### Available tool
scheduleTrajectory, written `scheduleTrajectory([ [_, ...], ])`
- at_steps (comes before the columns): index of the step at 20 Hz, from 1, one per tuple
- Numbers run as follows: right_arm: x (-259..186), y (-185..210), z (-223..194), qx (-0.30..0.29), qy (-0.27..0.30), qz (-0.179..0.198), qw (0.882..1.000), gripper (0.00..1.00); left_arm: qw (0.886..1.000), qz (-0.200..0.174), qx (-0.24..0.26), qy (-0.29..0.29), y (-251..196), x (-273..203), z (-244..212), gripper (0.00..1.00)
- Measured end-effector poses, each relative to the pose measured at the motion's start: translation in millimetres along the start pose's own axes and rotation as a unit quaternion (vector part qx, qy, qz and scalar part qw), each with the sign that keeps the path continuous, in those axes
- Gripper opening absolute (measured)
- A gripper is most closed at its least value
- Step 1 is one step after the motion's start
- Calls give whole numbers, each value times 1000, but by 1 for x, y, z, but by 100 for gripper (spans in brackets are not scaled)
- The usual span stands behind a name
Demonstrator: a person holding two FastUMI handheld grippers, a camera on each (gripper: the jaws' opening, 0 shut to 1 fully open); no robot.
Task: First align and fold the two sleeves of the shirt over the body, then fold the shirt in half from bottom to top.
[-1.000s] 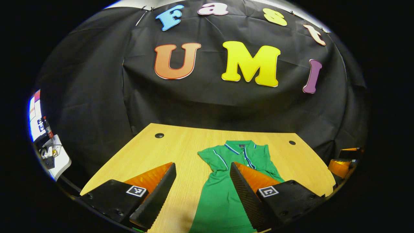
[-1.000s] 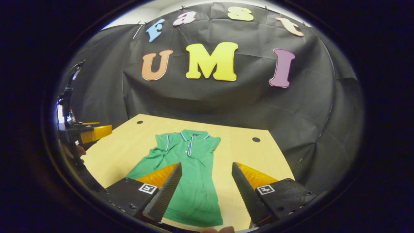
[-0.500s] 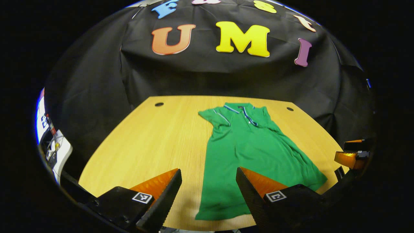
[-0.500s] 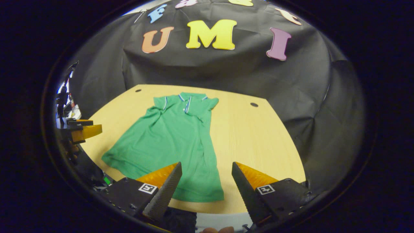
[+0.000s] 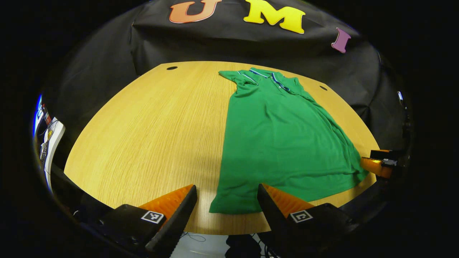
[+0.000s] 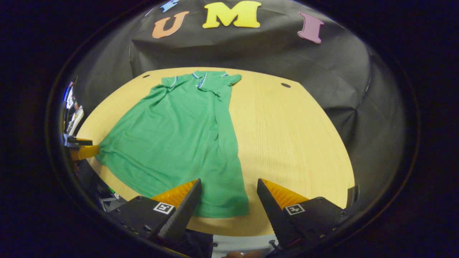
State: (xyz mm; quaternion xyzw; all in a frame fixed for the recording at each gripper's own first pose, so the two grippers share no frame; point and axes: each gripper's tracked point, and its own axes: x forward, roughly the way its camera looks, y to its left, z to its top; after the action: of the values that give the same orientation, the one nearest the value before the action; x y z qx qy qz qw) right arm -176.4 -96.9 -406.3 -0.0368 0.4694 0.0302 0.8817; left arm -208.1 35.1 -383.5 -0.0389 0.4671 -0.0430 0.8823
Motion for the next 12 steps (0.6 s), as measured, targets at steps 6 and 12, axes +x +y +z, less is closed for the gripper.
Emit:
scheduleTrajectory([
  [6, 9, 1, -9, -4, 19, 17, 1000, 95, 999, 10, 45, 15, -1, 9, -8, 100],
  [12, 9, 11, -16, 25, 20, 43, 999, 86, 999, 25, 31, 24, -10, 5, -12, 100],
])
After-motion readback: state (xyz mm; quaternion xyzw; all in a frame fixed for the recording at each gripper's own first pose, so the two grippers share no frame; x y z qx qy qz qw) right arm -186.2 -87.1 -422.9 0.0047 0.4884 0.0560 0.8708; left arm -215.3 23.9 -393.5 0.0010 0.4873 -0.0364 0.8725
